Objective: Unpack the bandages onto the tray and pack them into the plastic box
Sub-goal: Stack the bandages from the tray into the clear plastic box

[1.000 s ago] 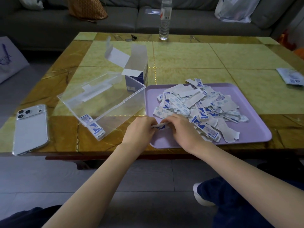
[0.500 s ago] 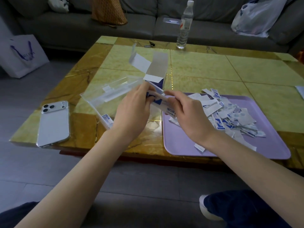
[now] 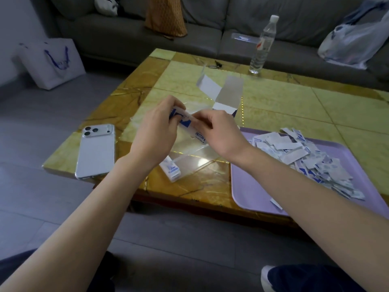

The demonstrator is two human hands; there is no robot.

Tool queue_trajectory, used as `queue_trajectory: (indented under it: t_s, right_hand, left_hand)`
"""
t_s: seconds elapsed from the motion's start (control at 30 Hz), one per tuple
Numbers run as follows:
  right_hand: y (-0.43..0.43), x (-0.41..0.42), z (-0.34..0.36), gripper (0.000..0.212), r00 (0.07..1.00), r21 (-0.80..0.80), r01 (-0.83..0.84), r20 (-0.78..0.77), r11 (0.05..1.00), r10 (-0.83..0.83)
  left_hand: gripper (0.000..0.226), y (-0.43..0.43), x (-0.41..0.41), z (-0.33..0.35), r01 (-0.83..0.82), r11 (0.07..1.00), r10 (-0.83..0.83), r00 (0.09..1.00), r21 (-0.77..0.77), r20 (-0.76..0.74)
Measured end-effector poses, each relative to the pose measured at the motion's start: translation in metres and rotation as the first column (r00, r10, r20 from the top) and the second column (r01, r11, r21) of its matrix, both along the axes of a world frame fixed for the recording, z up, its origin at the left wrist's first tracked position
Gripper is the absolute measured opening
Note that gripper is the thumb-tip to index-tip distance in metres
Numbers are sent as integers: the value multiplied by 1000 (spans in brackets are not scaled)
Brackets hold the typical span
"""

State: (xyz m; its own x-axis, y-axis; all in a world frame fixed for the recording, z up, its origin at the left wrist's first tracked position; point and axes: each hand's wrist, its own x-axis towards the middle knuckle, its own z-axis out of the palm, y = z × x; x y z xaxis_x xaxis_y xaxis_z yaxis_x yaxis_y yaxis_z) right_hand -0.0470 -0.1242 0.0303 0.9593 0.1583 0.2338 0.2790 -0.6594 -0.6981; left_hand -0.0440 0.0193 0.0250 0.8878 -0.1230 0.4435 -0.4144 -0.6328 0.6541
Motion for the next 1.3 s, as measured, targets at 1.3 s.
queue_trajectory:
  t_s: [1.3]
  right_hand:
    - [79,45,-37,24,766,-409,-195,-632,891,-122]
  left_hand:
    - [55,49,-9,-42,-47,963,129,945,266,-299]
